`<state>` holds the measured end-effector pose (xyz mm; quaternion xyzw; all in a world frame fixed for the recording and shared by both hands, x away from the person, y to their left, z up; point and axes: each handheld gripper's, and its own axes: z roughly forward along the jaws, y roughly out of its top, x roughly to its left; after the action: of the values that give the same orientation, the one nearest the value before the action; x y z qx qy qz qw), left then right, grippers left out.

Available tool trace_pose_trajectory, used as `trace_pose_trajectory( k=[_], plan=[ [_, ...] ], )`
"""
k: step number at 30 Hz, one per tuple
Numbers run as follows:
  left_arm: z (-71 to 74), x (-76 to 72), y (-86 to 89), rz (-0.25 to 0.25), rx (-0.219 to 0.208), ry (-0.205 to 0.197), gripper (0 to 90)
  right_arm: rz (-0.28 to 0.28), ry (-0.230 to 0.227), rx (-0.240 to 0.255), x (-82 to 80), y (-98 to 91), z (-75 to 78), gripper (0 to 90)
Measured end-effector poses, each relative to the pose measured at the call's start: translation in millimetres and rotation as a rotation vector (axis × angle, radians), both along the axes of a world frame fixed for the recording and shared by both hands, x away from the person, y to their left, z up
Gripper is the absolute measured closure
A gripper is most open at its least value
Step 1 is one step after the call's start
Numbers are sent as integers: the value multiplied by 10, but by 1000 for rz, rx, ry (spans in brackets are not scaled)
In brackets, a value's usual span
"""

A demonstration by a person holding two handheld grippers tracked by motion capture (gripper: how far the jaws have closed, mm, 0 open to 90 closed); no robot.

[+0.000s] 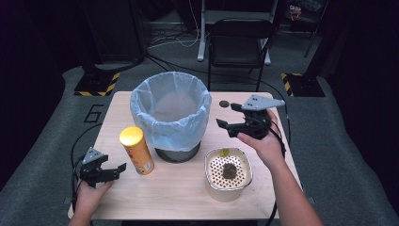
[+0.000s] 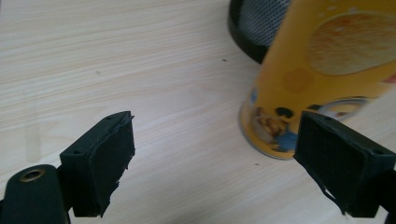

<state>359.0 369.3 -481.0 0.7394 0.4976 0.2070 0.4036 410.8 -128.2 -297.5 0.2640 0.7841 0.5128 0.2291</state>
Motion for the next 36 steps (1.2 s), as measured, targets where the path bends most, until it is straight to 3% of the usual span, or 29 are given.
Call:
trace_pose_trajectory(
  k=[7,17,22,26,32,36],
  plan=[
    [97,-43,-36,-26,-25,-15,117,-101,13,21,-239,-331,-304,253],
    [193,-91,15,-80,-72,-14,107,-188,36,56,-276,-647,-507,226],
    [252,-135,33,-133,-97,-57,108,-198,46,95,-293,-713,-542,226],
    [278,-140,-2,-158,-127,-54,109,-194,35,97,-295,-723,-551,204],
    [230,-90,-168,-194,-123,-38,111,-194,47,95,-273,-721,-585,199],
    [212,-7,-322,-230,-90,-29,124,-190,54,87,-270,-715,-608,191]
  ],
)
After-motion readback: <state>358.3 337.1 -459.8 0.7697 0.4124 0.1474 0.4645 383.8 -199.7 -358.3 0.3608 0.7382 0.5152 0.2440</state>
